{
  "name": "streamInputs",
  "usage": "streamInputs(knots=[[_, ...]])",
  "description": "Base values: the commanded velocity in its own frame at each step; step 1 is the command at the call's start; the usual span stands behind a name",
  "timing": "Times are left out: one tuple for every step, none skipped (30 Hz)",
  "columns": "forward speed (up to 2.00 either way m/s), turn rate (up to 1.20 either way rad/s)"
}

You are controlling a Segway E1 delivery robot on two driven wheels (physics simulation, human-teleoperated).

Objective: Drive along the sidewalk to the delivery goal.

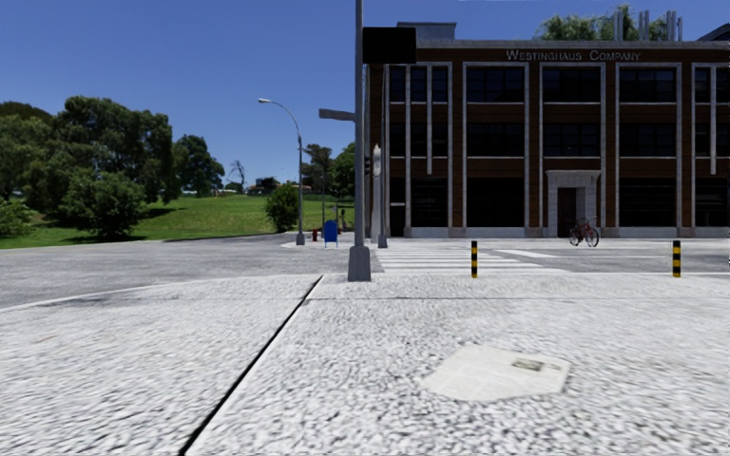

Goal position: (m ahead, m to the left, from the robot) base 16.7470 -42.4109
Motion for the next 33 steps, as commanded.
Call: streamInputs(knots=[[2.0,-0.28],[2.0,-0.28],[2.0,-0.28],[2.0,-0.28],[2.0,-0.28],[2.0,-0.28],[2.0,-0.28],[2.0,-0.28],[2.0,-0.28],[2.0,-0.28],[2.0,-0.28],[2.0,-0.28],[2.0,-0.28],[2.0,-0.28],[2.0,-0.28],[2.0,-0.28],[2.0,-0.28],[2.0,-0.22],[2.0,-0.07],[2.0,0.0],[2.0,0.0],[2.0,0.0],[2.0,0.0],[2.0,0.0],[2.0,0.0],[2.0,0.0],[2.0,0.0],[2.0,0.0],[2.0,0.0],[2.0,0.0],[2.0,0.0],[2.0,0.0],[2.0,0.0]])
